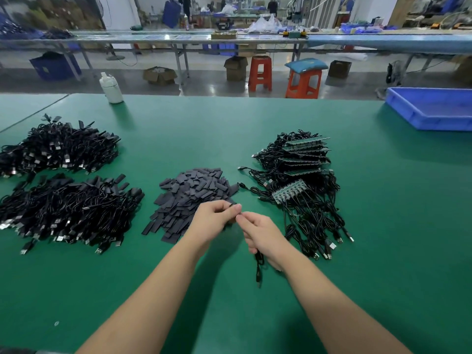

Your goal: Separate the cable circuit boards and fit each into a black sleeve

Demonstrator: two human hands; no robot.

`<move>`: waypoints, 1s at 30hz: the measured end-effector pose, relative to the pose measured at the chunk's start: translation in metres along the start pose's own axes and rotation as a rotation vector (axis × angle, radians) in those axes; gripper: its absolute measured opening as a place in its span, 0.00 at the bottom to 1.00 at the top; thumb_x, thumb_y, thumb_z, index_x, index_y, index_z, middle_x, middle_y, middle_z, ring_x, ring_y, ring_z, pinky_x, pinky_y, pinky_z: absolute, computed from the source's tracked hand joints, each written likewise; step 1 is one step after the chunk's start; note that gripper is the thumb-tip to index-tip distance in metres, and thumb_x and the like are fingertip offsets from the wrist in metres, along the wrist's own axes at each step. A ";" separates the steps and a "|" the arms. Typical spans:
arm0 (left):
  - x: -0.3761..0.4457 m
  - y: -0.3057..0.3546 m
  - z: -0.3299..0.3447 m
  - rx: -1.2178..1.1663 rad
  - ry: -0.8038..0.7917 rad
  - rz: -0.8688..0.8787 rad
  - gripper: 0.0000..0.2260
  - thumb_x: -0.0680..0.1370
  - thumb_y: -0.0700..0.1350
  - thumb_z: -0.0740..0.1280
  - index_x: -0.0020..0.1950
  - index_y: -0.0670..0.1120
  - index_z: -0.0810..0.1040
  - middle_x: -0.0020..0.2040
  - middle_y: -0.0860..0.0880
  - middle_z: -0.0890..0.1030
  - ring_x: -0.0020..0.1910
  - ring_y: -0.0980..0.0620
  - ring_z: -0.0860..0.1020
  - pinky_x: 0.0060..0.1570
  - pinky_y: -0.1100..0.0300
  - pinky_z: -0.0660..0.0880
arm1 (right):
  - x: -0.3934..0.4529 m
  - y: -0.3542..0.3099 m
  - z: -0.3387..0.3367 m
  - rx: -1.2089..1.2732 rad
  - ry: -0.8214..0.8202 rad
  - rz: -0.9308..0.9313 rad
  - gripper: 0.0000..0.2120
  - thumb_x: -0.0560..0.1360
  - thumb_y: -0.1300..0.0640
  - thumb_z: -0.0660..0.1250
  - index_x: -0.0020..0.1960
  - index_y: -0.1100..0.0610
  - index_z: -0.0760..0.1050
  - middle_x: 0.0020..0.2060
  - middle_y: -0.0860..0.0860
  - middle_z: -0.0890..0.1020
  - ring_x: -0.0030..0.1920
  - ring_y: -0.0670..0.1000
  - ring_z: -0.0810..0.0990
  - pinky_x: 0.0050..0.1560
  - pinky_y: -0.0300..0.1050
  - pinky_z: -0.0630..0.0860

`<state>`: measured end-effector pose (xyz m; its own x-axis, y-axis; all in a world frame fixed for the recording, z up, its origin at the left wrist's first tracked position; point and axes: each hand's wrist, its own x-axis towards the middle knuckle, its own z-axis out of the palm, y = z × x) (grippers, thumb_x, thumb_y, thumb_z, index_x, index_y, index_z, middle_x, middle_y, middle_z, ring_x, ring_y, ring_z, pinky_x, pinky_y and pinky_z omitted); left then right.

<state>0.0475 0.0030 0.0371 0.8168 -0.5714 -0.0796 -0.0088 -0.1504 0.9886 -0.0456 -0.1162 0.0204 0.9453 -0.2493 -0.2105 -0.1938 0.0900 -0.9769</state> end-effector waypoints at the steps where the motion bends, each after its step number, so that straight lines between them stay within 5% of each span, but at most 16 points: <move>1: -0.002 -0.006 -0.004 0.024 -0.020 -0.027 0.15 0.76 0.49 0.72 0.35 0.42 0.78 0.30 0.49 0.73 0.30 0.54 0.65 0.28 0.63 0.61 | 0.000 0.003 0.002 -0.004 0.014 0.018 0.10 0.83 0.52 0.61 0.51 0.55 0.78 0.24 0.43 0.62 0.23 0.45 0.57 0.25 0.39 0.57; 5: -0.002 -0.032 -0.027 0.137 0.033 -0.072 0.13 0.77 0.52 0.71 0.40 0.43 0.83 0.31 0.55 0.78 0.30 0.56 0.70 0.30 0.64 0.65 | -0.002 0.019 0.007 -0.123 0.022 0.119 0.13 0.83 0.54 0.61 0.50 0.60 0.80 0.30 0.49 0.73 0.22 0.46 0.62 0.23 0.39 0.62; 9: 0.002 -0.058 -0.065 0.915 0.332 -0.001 0.06 0.77 0.52 0.70 0.52 0.52 0.81 0.47 0.54 0.77 0.41 0.54 0.75 0.42 0.59 0.71 | -0.006 0.036 0.008 -0.262 -0.003 0.216 0.10 0.81 0.58 0.63 0.53 0.63 0.80 0.39 0.51 0.82 0.23 0.46 0.70 0.26 0.41 0.74; 13: 0.006 -0.075 -0.085 1.073 0.320 -0.090 0.13 0.78 0.53 0.68 0.61 0.51 0.77 0.53 0.51 0.73 0.47 0.48 0.78 0.44 0.56 0.74 | -0.006 0.044 0.010 -0.215 0.061 0.178 0.14 0.80 0.61 0.63 0.64 0.57 0.77 0.49 0.58 0.85 0.26 0.47 0.71 0.32 0.44 0.79; 18: 0.010 -0.080 -0.089 1.068 0.375 -0.102 0.08 0.79 0.50 0.67 0.55 0.51 0.82 0.51 0.52 0.73 0.45 0.49 0.76 0.44 0.56 0.76 | -0.011 0.048 0.003 -0.201 0.041 0.166 0.16 0.80 0.61 0.64 0.67 0.57 0.76 0.32 0.43 0.83 0.27 0.46 0.73 0.33 0.40 0.78; 23: 0.002 -0.067 -0.074 1.108 0.486 0.180 0.03 0.76 0.46 0.72 0.47 0.49 0.85 0.48 0.50 0.81 0.50 0.45 0.74 0.46 0.52 0.72 | -0.008 0.049 0.004 -0.223 0.014 0.169 0.13 0.83 0.60 0.60 0.65 0.57 0.76 0.39 0.49 0.80 0.28 0.46 0.74 0.34 0.39 0.77; 27: -0.017 -0.065 -0.040 0.710 0.224 0.155 0.05 0.81 0.45 0.65 0.49 0.54 0.80 0.39 0.56 0.82 0.38 0.61 0.77 0.40 0.66 0.70 | -0.007 0.051 0.001 -0.119 0.015 0.207 0.12 0.84 0.60 0.56 0.60 0.59 0.77 0.38 0.52 0.76 0.27 0.48 0.74 0.33 0.41 0.78; 30: -0.032 -0.080 -0.021 0.666 0.049 0.156 0.10 0.82 0.44 0.64 0.61 0.49 0.81 0.47 0.56 0.80 0.47 0.61 0.76 0.48 0.68 0.68 | -0.006 0.053 -0.004 -0.082 0.015 0.227 0.11 0.84 0.60 0.56 0.58 0.60 0.77 0.36 0.53 0.75 0.27 0.49 0.75 0.36 0.45 0.79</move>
<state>0.0338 0.0500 -0.0367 0.8023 -0.5917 0.0794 -0.4689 -0.5423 0.6971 -0.0623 -0.1140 -0.0303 0.8713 -0.2458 -0.4248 -0.4219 0.0669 -0.9042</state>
